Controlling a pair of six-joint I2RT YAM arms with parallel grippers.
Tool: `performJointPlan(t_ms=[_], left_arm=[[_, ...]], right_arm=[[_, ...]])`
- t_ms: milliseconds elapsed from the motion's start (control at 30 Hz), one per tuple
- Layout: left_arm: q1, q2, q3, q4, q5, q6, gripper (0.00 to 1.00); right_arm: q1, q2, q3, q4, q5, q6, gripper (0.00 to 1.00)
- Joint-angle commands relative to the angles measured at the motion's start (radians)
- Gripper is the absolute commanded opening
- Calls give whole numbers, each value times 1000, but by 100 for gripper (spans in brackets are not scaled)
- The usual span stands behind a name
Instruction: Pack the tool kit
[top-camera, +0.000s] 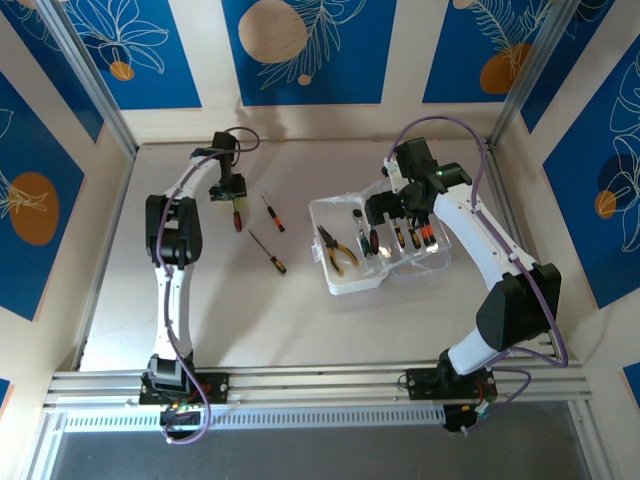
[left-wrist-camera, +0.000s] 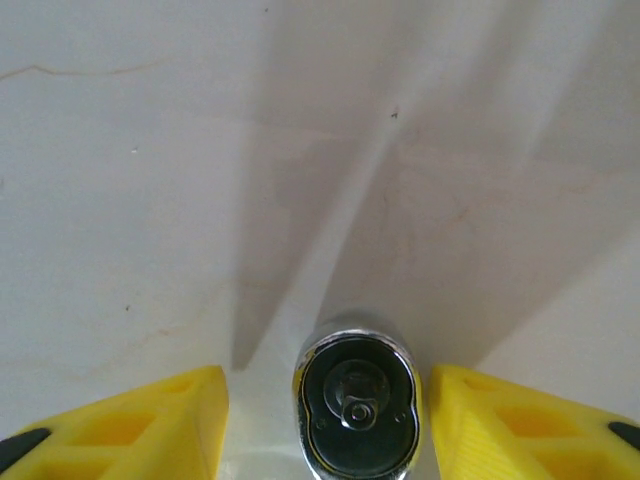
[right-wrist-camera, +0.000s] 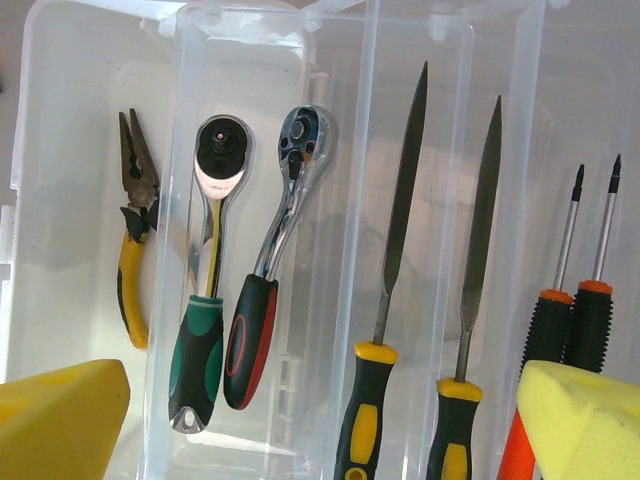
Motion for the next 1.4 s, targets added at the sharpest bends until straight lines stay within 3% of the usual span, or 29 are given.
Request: performJointPlan(t_ms=[0, 300, 567, 833, 1367], left_arm=[[1, 27, 23, -76, -18, 21, 47], [-9, 28, -16, -79, 46, 19, 19], [-10, -83, -164, -35, 84, 24, 4], [-10, -309, -332, -3, 141, 31, 0], [-85, -733, -656, 132, 463, -87, 0]], right_arm=[[8, 2, 4, -11, -35, 17, 99], [8, -34, -24, -11, -35, 13, 99], [2, -54, -31, -12, -44, 15, 99], [12, -58, -27, -13, -60, 21, 99], [78, -85, -61, 22, -139, 47, 99]])
